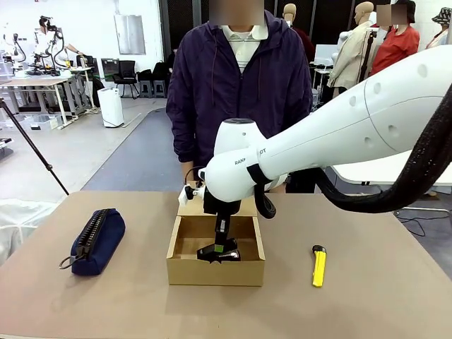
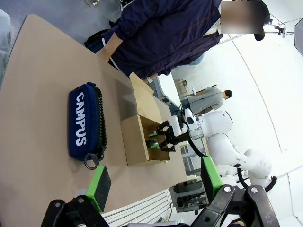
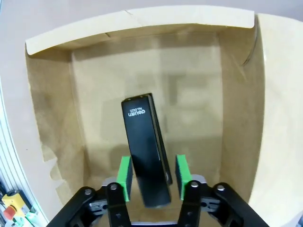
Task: Pack the items into the box.
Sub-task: Pick up the item specified by the human and place it in the Mailer Box.
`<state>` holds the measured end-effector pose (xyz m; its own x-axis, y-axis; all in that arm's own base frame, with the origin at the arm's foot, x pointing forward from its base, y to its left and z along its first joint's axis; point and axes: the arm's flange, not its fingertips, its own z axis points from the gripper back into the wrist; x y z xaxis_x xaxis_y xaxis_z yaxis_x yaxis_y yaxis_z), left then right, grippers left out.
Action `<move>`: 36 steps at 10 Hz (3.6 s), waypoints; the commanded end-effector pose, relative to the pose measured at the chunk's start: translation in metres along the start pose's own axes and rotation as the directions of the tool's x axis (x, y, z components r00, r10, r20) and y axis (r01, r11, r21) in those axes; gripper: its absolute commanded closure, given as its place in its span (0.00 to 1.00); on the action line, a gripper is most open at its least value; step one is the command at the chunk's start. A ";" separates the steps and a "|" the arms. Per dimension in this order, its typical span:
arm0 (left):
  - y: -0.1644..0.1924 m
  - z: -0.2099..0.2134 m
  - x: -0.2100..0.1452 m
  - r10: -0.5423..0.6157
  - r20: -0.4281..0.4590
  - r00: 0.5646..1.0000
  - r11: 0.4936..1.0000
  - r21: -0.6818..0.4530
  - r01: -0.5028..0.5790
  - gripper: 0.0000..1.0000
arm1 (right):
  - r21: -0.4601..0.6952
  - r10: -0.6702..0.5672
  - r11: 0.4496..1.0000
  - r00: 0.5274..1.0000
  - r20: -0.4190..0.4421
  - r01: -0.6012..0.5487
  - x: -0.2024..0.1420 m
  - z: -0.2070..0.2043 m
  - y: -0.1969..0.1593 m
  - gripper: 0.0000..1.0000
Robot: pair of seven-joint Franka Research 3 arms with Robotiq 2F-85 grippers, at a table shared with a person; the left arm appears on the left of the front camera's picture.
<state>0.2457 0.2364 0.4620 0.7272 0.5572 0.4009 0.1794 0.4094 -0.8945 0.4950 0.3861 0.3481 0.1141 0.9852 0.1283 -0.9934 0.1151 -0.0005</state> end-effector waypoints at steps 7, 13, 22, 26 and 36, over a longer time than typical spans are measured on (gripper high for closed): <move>-0.001 0.001 0.001 -0.012 0.013 1.000 1.000 -0.022 0.012 0.00 | -0.018 -0.036 0.999 0.998 0.044 0.037 -0.009 0.013 0.005 0.00; -0.001 0.001 0.001 -0.012 0.013 1.000 1.000 -0.022 0.012 0.00 | 0.207 -0.496 0.856 0.865 0.073 0.474 -0.144 0.194 0.022 0.00; -0.001 0.001 0.001 -0.012 0.013 1.000 1.000 -0.022 0.012 0.00 | 0.971 -0.872 0.190 -0.429 0.234 0.142 -0.498 0.175 0.104 0.00; -0.001 0.001 0.001 -0.012 0.013 1.000 1.000 -0.022 0.012 0.00 | 0.946 -0.961 0.117 -0.205 0.185 0.302 -0.524 0.170 0.109 0.00; -0.001 0.001 0.001 -0.012 0.013 1.000 1.000 -0.022 0.012 0.00 | 0.946 -0.961 0.117 -0.205 0.185 0.302 -0.524 0.170 0.109 0.00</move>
<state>0.2455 0.2366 0.4621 0.7270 0.5577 0.4007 0.1784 0.4100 -0.8945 0.3239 -0.1352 0.4465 0.9239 -0.3512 0.1517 -0.0908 0.1838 0.9788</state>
